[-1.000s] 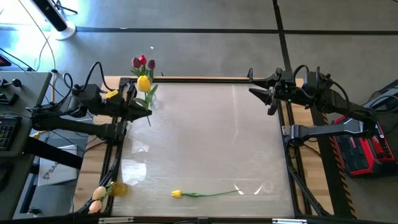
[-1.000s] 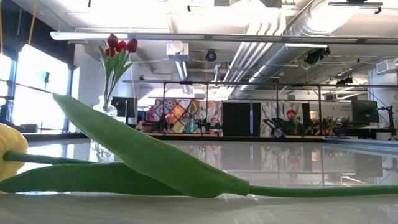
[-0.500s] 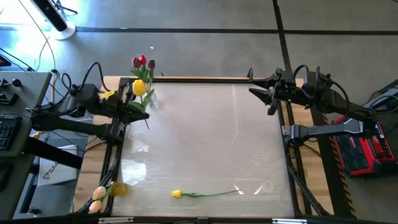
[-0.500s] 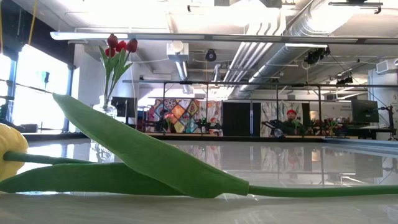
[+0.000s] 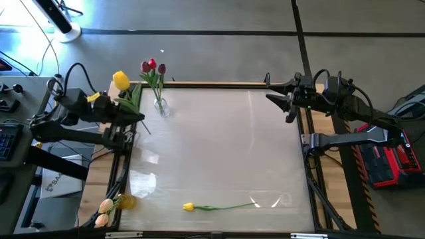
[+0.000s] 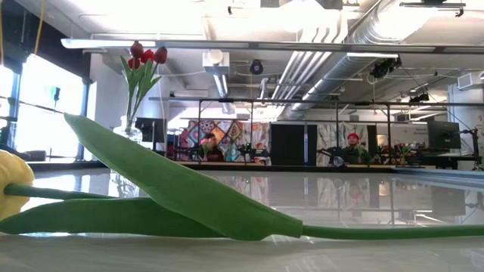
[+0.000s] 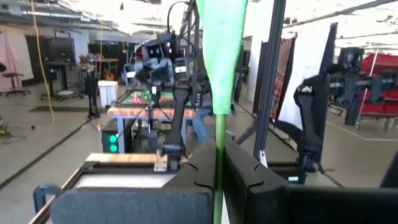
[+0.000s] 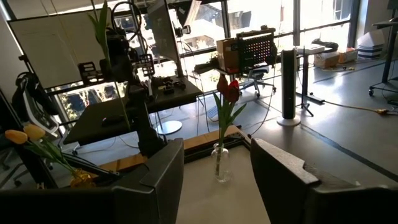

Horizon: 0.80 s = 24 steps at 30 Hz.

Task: Sort flowers into vase by color
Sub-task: Put the top yellow flower into the yellow vase

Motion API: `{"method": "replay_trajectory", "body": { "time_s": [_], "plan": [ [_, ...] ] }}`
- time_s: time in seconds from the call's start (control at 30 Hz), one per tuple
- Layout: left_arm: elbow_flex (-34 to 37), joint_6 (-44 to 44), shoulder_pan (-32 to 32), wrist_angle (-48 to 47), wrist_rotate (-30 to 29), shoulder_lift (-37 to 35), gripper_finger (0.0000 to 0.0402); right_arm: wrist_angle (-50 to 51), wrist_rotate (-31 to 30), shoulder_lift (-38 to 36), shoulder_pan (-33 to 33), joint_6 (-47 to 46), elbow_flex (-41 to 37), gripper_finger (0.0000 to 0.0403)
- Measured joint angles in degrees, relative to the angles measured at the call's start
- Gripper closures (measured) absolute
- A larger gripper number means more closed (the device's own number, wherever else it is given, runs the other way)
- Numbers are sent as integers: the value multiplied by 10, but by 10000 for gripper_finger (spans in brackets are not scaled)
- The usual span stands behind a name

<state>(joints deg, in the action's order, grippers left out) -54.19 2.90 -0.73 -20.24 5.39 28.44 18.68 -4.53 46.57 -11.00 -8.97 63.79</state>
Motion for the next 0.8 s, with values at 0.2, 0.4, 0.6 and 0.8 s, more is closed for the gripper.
{"method": "replay_trajectory", "body": {
  "time_s": [0.2, 0.4, 0.6, 0.8],
  "plan": [
    [11, 16, 0, -66, 0, -33, 401, 0, 0, 0, 0, 0, 0, 229],
    [107, 51, 11, 18, 134, -48, 401, 0, 0, 0, 0, 0, 0, 229],
    [204, 95, 68, 136, 160, -47, 401, 0, 0, 0, 0, 0, 0, 229],
    [231, 60, 155, 177, 195, -43, 402, 0, 0, 0, 0, 0, 0, 229]
  ]
}}
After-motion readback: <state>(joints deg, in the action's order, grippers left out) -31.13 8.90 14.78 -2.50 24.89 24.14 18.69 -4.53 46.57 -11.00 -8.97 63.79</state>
